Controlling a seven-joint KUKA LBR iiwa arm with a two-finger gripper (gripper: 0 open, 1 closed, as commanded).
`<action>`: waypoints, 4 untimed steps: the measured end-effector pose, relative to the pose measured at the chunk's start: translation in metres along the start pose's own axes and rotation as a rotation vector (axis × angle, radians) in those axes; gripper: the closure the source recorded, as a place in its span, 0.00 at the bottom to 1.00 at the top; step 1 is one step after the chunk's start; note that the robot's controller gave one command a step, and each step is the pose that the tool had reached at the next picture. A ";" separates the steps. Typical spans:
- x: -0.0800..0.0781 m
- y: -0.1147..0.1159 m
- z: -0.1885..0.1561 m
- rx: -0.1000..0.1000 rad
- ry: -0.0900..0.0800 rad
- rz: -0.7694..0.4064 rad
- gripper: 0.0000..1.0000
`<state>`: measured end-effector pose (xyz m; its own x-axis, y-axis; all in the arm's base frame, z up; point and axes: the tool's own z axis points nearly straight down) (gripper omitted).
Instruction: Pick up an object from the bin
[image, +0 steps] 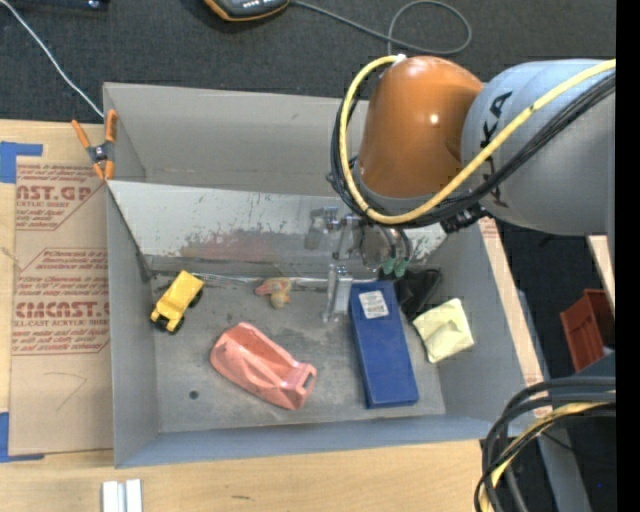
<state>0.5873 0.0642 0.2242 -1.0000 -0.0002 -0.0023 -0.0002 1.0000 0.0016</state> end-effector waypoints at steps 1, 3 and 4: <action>0.054 0.038 0.117 -0.001 0.004 0.043 0.00; 0.103 0.045 0.111 -0.001 0.005 0.162 0.00; 0.098 0.047 0.149 -0.002 -0.031 0.082 0.00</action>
Offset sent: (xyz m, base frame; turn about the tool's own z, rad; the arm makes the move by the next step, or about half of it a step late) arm -0.0533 0.0426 -0.0642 -0.0116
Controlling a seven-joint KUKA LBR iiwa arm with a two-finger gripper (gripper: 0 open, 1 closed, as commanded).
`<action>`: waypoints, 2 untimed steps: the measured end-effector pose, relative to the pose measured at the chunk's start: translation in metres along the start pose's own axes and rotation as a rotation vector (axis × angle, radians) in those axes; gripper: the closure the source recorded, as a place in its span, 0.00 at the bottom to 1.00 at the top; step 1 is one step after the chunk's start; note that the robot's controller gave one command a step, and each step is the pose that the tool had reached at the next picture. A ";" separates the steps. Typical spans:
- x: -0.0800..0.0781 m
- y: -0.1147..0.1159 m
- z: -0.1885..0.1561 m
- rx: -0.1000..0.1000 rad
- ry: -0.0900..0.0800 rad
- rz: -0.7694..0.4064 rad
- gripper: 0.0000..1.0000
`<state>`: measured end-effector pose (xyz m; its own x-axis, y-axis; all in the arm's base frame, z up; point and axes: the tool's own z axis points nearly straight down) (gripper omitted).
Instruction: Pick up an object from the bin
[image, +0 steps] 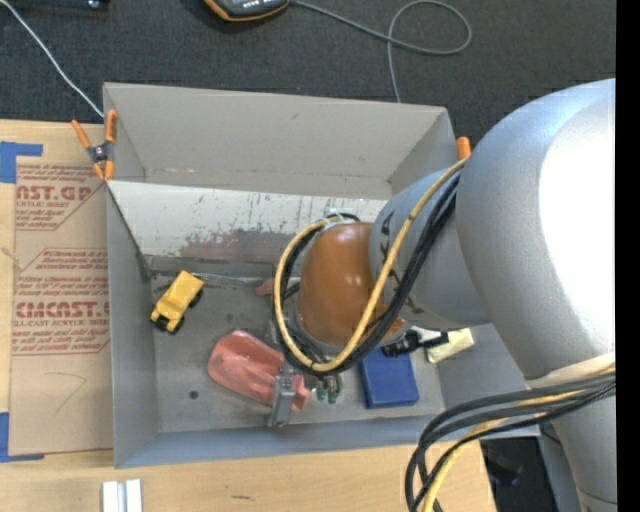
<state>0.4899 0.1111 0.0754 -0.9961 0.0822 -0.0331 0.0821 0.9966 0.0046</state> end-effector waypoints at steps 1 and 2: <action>0.000 0.000 -0.001 -0.004 0.016 0.291 1.00; 0.000 0.000 -0.001 -0.004 0.016 0.291 1.00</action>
Offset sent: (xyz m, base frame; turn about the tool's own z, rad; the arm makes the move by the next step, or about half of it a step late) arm 0.0000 0.0000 0.0000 0.0000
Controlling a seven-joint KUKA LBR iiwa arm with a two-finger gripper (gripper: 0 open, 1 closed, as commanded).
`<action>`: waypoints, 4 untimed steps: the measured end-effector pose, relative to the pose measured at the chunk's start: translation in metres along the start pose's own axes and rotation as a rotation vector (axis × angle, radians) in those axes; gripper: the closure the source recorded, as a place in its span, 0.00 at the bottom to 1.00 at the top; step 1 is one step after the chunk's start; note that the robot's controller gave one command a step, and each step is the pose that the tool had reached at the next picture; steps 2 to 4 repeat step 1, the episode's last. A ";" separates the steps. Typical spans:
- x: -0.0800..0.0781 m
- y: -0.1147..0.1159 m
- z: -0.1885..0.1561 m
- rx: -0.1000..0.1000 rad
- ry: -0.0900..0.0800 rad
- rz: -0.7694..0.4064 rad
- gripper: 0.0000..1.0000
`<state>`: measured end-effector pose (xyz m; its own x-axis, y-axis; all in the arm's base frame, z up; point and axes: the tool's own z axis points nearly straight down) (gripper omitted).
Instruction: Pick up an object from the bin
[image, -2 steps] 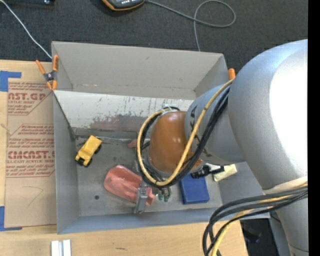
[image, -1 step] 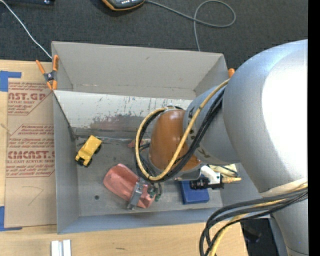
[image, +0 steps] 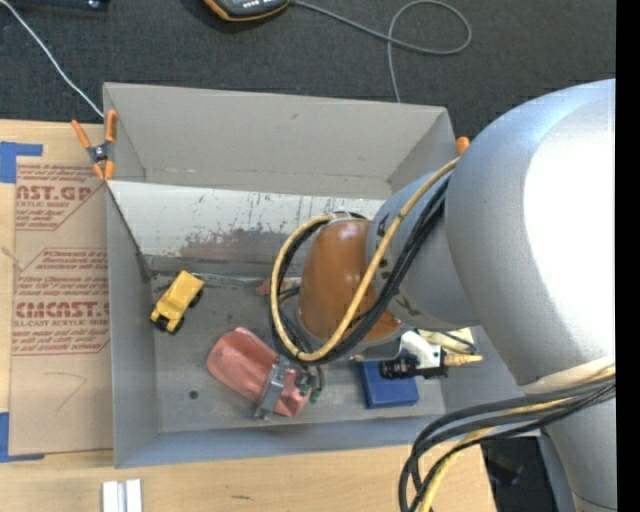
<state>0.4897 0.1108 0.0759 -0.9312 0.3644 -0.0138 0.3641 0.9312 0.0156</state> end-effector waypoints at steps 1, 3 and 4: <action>0.001 0.000 -0.003 0.001 0.002 0.000 1.00; 0.001 0.000 -0.003 0.001 0.002 0.000 1.00; 0.001 0.000 -0.003 0.001 0.002 0.000 1.00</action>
Offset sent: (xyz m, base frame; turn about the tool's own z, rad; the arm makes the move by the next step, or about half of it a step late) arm 0.0001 0.0003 0.0327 0.0000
